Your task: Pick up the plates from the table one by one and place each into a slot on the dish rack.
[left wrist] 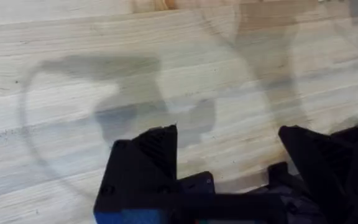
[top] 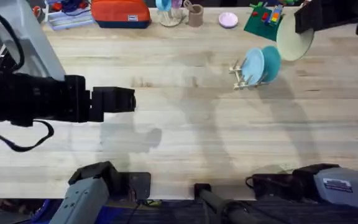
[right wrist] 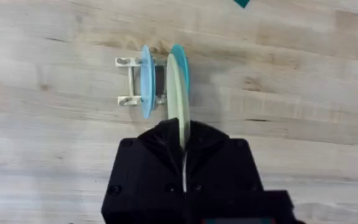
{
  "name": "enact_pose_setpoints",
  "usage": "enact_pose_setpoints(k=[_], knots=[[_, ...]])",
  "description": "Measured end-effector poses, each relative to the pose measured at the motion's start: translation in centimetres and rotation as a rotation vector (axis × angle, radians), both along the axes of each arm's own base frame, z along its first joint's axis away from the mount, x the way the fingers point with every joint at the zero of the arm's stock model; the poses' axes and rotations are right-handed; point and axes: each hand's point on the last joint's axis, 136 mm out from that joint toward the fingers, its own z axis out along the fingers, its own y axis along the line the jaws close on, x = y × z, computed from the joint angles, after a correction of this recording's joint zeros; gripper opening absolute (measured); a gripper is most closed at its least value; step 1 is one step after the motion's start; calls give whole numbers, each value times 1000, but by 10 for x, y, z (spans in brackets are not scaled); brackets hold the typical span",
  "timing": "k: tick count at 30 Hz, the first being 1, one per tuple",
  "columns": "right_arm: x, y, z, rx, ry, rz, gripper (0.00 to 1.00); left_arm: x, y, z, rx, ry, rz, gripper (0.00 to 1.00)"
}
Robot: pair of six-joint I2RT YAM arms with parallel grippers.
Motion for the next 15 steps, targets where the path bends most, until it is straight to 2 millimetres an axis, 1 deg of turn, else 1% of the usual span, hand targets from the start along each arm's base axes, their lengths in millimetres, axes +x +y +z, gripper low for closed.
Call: enact_pose_setpoints(k=[5, 15], knots=[[9, 2, -7, -1, 8, 1, 31, 0, 0, 0, 0, 0, 0, 995], [22, 4, -34, -18, 88, 4, 31, 0, 0, 0, 0, 0, 0, 994]])
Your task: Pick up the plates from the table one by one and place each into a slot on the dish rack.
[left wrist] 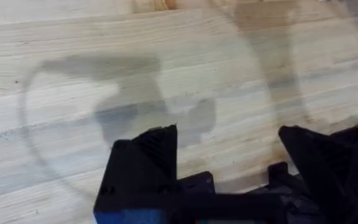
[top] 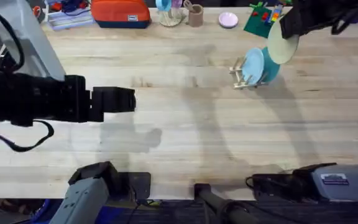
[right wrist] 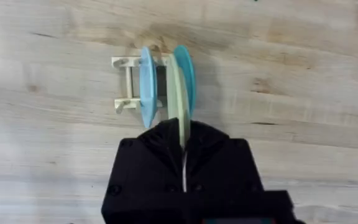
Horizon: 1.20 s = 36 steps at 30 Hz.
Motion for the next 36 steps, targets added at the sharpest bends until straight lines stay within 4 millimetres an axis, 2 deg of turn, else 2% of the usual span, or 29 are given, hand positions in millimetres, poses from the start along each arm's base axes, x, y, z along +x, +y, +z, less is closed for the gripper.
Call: enact_pose_setpoints(k=[14, 23, 36], knots=[[15, 3, -35, -21, 91, 10, 31, 0, 0, 0, 0, 0, 0, 995], [10, 3, -38, -22, 120, 12, 31, 0, 0, 0, 0, 0, 0, 995], [9, 13, -40, 37, 129, 33, 31, 0, 0, 0, 0, 0, 0, 994]])
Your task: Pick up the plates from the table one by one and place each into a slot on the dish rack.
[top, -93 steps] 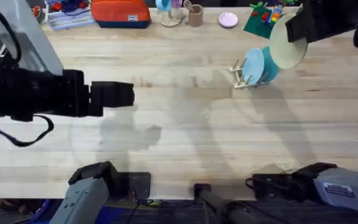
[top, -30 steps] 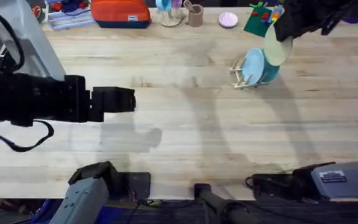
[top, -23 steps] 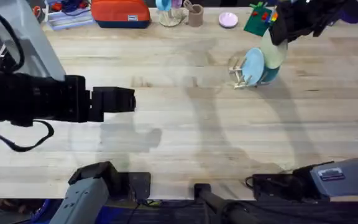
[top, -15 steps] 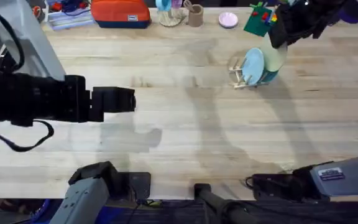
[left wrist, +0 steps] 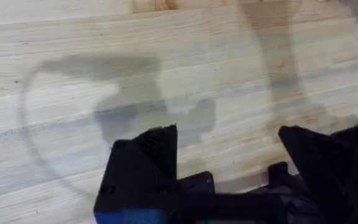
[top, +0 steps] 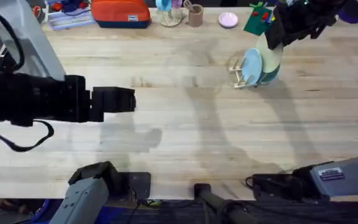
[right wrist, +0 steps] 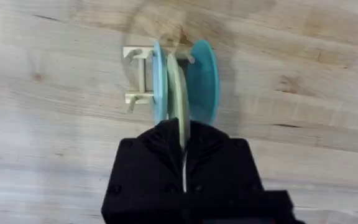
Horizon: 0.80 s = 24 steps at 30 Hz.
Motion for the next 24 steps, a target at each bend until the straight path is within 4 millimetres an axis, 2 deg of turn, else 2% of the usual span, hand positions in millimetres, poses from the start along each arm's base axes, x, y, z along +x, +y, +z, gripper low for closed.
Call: enact_pose_setpoints(k=[24], knots=[[0, -4, 0, -25, -3, 0, 31, 0, 0, 0, 0, 0, 0, 994]])
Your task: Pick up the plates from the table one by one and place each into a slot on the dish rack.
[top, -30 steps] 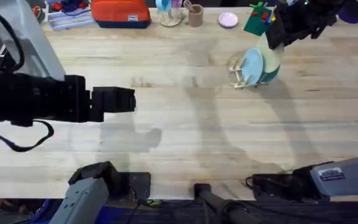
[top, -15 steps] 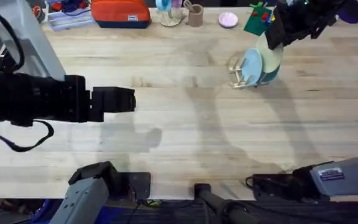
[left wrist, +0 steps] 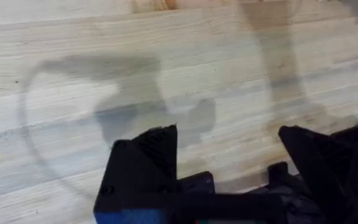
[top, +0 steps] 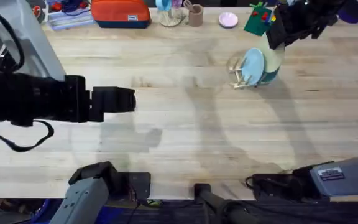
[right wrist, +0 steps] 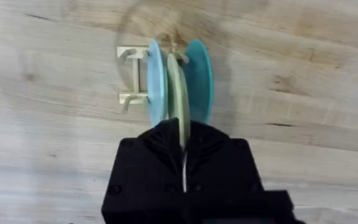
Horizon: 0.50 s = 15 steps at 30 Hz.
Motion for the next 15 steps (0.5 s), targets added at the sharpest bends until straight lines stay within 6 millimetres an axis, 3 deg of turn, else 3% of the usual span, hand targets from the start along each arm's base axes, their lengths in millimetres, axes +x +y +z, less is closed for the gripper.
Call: enact_pose_setpoints(k=[5, 15], knots=[[1, 0, -3, -2, 7, 0, 31, 0, 0, 0, 0, 0, 0, 994], [5, 0, -26, -14, 74, -4, 31, 0, 0, 0, 0, 0, 0, 993]])
